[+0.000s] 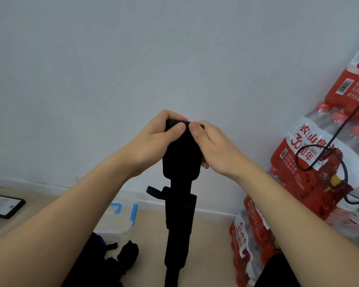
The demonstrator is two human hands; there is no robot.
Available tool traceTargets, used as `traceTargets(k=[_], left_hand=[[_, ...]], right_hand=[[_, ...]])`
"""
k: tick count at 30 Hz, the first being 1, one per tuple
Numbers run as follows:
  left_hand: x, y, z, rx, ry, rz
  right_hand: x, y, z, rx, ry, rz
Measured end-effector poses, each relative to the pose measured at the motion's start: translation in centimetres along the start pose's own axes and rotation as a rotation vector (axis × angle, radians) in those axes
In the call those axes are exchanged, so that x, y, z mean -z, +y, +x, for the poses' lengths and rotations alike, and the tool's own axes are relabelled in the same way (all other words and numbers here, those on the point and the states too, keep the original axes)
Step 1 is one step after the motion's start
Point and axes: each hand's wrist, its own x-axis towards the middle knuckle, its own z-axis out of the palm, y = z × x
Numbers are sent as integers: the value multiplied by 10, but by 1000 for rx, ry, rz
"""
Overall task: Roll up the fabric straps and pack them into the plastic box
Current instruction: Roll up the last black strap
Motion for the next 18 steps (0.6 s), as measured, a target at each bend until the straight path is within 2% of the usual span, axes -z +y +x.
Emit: traceTargets(k=[3, 7, 11, 13, 15, 18], left_hand=[[2, 6, 2, -3, 16, -22], [10, 4, 1, 6, -90, 80], [16, 1, 0, -38, -29, 109], [16, 0, -1, -70, -29, 97], [15, 1, -1, -84, -22, 62], [17, 4, -1, -82, -19, 34]], right_hand=[[5, -3, 0, 67, 28, 23], [7, -1, -2, 147, 30, 31], [11, -1, -2, -1, -18, 255], [13, -3, 1, -54, 6, 222], [14, -2, 3, -2, 51, 137], [11, -5, 2, 88, 55, 170]])
